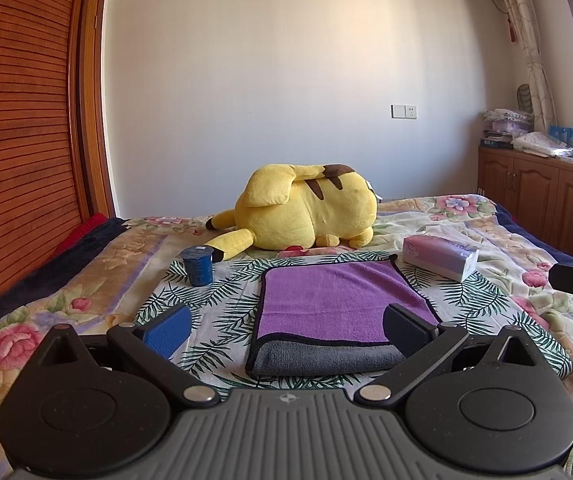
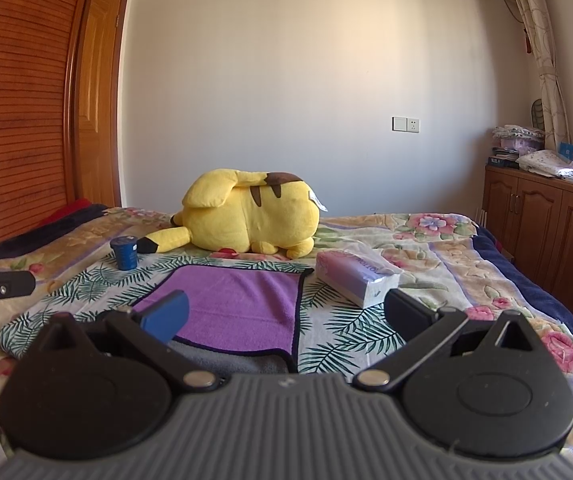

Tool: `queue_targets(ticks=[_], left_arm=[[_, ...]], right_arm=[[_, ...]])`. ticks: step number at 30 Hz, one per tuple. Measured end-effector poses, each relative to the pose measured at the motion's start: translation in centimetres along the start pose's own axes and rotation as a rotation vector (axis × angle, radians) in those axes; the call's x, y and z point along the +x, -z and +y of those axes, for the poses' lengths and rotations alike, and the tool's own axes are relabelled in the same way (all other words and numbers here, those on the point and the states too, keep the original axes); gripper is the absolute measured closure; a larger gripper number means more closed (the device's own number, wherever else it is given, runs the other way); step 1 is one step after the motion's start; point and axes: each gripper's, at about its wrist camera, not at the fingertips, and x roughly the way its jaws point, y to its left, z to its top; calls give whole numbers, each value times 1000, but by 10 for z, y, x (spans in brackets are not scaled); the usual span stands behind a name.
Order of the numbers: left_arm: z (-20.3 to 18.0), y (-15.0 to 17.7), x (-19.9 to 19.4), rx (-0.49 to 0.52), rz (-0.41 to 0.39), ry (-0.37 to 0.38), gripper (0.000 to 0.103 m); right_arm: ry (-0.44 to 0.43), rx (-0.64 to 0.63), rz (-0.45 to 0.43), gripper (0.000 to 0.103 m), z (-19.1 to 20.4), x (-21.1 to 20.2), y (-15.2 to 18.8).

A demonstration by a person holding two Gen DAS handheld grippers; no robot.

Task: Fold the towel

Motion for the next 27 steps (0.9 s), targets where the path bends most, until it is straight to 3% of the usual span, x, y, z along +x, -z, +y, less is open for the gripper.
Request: queue_targets(ticks=[27], left_arm=[[6, 2, -1, 3, 4, 0, 16]], right_arm=[[1, 1, 4, 0, 0, 2, 1]])
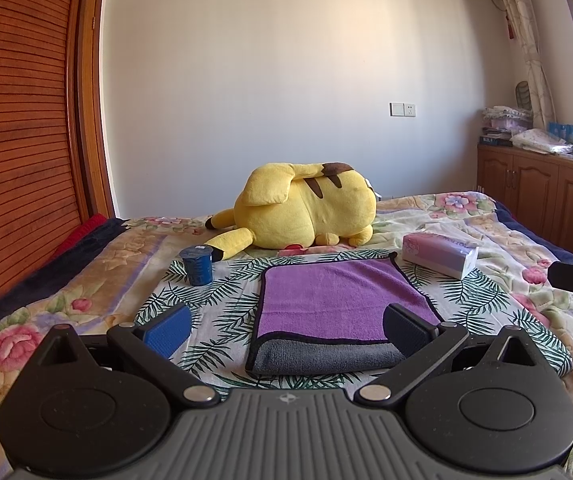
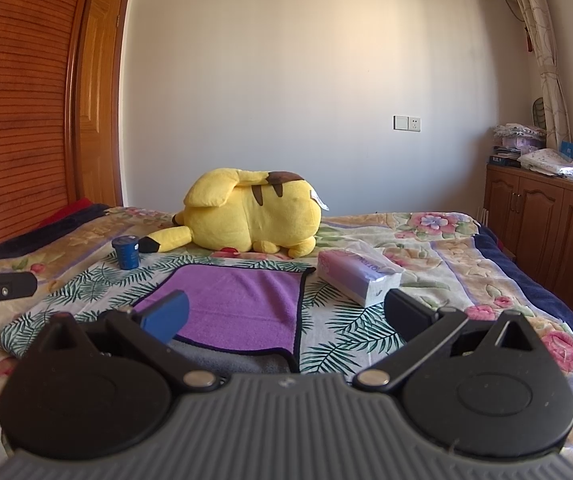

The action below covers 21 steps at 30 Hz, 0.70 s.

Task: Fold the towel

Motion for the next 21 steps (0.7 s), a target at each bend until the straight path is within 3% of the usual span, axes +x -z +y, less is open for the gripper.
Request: queue_targets(ticks=[21], left_arm=[[-12, 6, 11, 44, 83, 37, 16]], right_arm=[[-17, -14, 76, 0, 5, 18, 1]])
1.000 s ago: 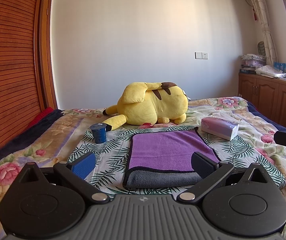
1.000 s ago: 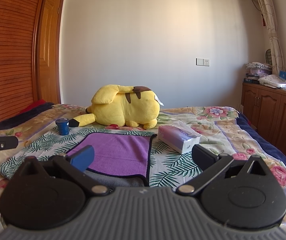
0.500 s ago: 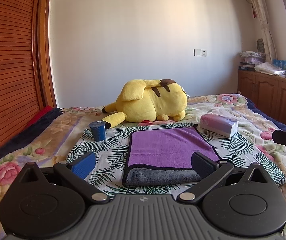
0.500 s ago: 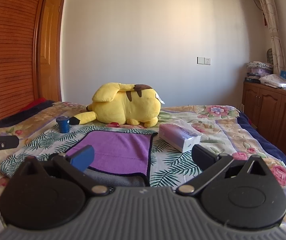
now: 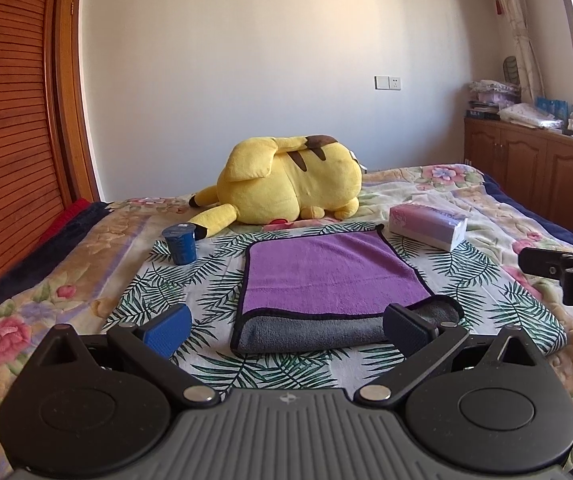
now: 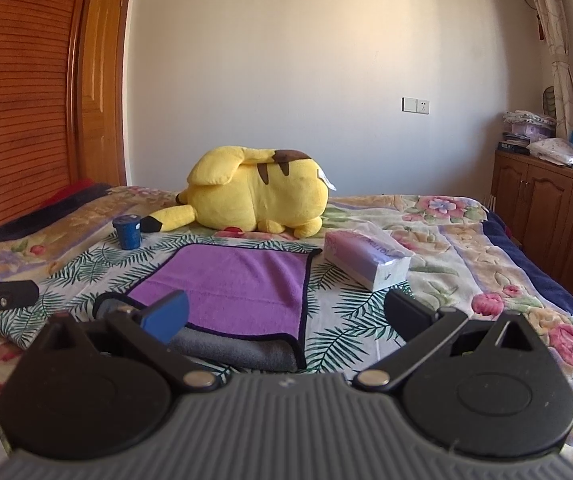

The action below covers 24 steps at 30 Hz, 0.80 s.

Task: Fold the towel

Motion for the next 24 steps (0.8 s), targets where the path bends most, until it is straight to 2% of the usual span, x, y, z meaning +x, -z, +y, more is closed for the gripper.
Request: queue_targets(ticks=[11, 24], left_arm=[[-3, -1, 12, 21, 39, 13, 16], [2, -11, 46, 63, 61, 26, 16]], right_arm=[[-24, -31, 55, 0, 0, 22, -3], [-56, -45, 109, 0, -2, 52, -2]])
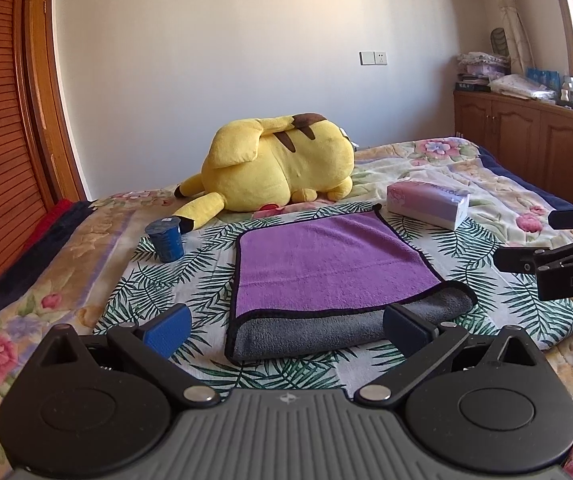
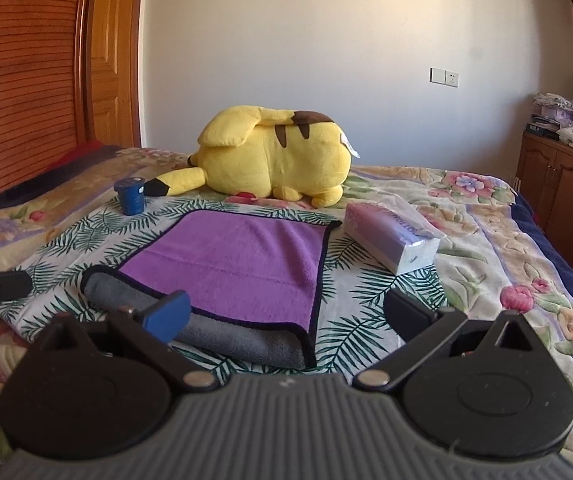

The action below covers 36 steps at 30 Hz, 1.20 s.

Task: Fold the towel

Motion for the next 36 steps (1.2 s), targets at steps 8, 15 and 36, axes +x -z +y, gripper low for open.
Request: queue_targets(ticks=[8, 15, 36], left_arm=[[4, -5, 24, 16, 31, -5, 16], [12, -8, 44, 20, 57, 5, 16], [36, -9, 105, -1, 114, 48, 29]], right_arm=[[-11, 1, 26, 0, -3, 21, -3], [-29, 33, 70, 8, -10, 42, -2], [-97, 37, 171, 15, -8, 88, 5]])
